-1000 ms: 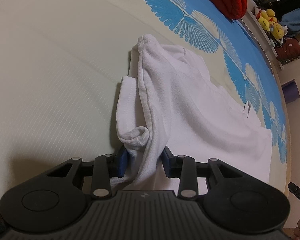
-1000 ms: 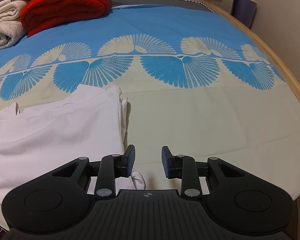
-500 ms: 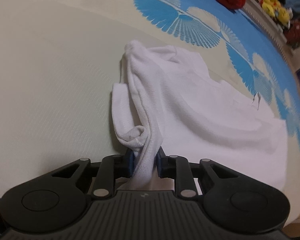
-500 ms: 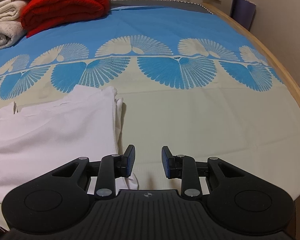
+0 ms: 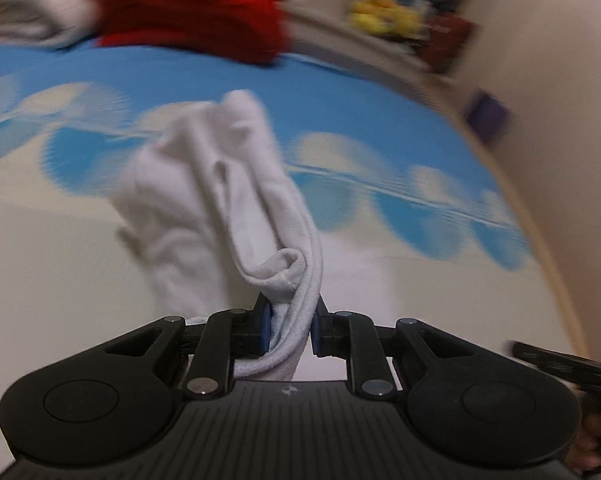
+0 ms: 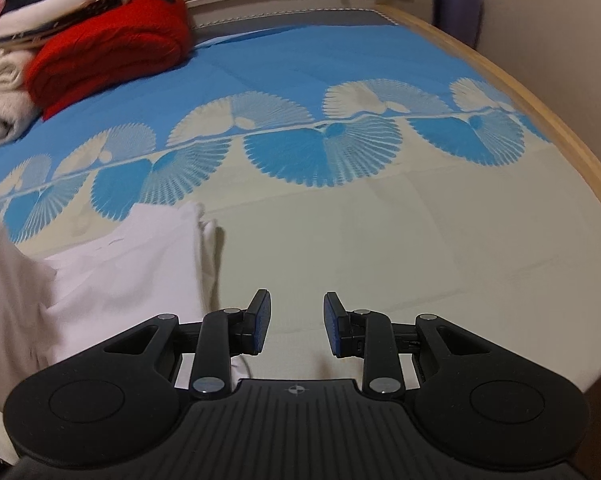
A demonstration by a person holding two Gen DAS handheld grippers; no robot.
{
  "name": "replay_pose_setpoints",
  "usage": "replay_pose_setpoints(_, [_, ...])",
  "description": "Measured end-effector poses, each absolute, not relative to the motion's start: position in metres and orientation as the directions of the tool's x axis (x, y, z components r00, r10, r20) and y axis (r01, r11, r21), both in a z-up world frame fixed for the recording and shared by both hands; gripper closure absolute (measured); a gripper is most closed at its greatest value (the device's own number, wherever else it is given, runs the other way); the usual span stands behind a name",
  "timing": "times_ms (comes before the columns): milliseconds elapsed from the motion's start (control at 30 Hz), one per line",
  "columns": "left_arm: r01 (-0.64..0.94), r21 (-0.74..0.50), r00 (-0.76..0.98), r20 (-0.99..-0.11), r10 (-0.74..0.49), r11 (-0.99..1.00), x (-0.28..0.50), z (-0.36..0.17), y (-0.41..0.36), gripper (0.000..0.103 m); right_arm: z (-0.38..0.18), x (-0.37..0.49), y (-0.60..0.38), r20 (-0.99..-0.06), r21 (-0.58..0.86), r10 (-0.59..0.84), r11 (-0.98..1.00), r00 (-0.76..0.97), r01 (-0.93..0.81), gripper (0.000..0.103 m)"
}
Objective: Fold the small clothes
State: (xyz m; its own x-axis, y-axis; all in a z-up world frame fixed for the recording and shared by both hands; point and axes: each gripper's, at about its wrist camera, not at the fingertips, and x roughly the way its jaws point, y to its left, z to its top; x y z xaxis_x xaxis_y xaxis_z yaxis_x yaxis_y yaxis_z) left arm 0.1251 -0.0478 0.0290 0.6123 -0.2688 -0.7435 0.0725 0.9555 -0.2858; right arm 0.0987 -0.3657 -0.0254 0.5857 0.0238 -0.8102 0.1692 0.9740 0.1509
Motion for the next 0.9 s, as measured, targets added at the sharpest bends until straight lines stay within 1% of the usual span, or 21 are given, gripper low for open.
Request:
replay_pose_setpoints(100, [0.178,-0.305,0.582,-0.734,-0.350,0.935,0.125,0.021,-0.117,0.080,-0.027,0.093,-0.382,-0.812,0.172,0.022,0.964,0.583,0.204,0.073])
replay_pose_setpoints(167, [0.229,-0.333,0.524,-0.750,-0.404,0.915,0.127,0.008,-0.152,0.068,-0.030,0.091,-0.392,-0.816,0.185,0.017,0.955,0.577,0.232,0.073])
replay_pose_setpoints(233, [0.287,-0.378,0.444,-0.762,-0.472,0.880,0.133,0.003,-0.165,0.068,-0.032,0.091,-0.400,-0.816,0.198,0.017,0.947,0.578,0.252,0.073])
replay_pose_setpoints(267, [0.289,-0.383,0.458,-0.749,-0.478,0.877,0.136,0.009,-0.160,0.068,-0.034,0.092,-0.404,-0.815,0.204,0.016,0.943,0.580,0.261,0.073])
replay_pose_setpoints(333, [0.282,-0.377,0.494,-0.731,-0.470,0.882,0.144,0.025,-0.141,0.067,-0.039,0.091,-0.408,-0.813,0.225,0.026,0.936,0.581,0.272,0.073])
replay_pose_setpoints(400, [0.258,-0.367,0.505,-0.737,-0.449,0.894,0.155,0.037,-0.120,0.067,-0.048,0.092,-0.410,-0.815,0.259,0.061,0.928,0.576,0.268,0.073])
replay_pose_setpoints(533, [0.320,-0.243,0.475,-0.796,-0.377,0.916,0.167,0.039,-0.093,0.067,-0.068,0.100,-0.401,-0.818,0.352,0.182,0.909,0.546,0.224,0.072])
replay_pose_setpoints(567, [0.342,-0.220,0.455,-0.812,-0.366,0.914,0.168,0.033,-0.089,0.067,-0.073,0.102,-0.397,-0.820,0.374,0.214,0.902,0.530,0.214,0.069])
replay_pose_setpoints(633, [0.367,-0.208,0.417,-0.835,-0.360,0.907,0.164,0.010,-0.080,0.067,-0.082,0.108,-0.384,-0.825,0.410,0.276,0.893,0.493,0.184,0.057])
replay_pose_setpoints(700, [0.330,-0.212,0.367,-0.869,-0.332,0.920,0.165,-0.019,-0.073,0.067,-0.092,0.114,-0.369,-0.836,0.421,0.319,0.895,0.447,0.148,0.052])
replay_pose_setpoints(733, [0.297,-0.211,0.338,-0.889,-0.309,0.931,0.174,-0.031,-0.069,0.068,-0.096,0.116,-0.363,-0.844,0.413,0.320,0.899,0.431,0.141,0.052])
replay_pose_setpoints(767, [0.265,-0.210,0.345,-0.891,-0.296,0.941,0.180,-0.033,-0.067,0.064,-0.101,0.118,-0.358,-0.855,0.398,0.311,0.906,0.414,0.143,0.052])
replay_pose_setpoints(800, [0.244,-0.224,0.375,-0.876,-0.304,0.944,0.186,-0.032,-0.062,0.058,-0.105,0.119,-0.355,-0.865,0.387,0.301,0.909,0.401,0.154,0.051])
replay_pose_setpoints(833, [0.212,-0.240,0.404,-0.861,-0.309,0.947,0.193,-0.031,-0.056,0.041,-0.109,0.122,-0.354,-0.874,0.383,0.293,0.906,0.388,0.178,0.051])
replay_pose_setpoints(867, [0.171,-0.255,0.423,-0.853,-0.304,0.952,0.199,-0.031,-0.048,0.032,-0.111,0.124,-0.354,-0.874,0.392,0.295,0.898,0.387,0.198,0.051])
replay_pose_setpoints(900, [0.108,-0.279,0.432,-0.851,-0.298,0.954,0.207,-0.035,-0.039,0.031,-0.111,0.127,-0.355,-0.870,0.403,0.300,0.890,0.393,0.214,0.050])
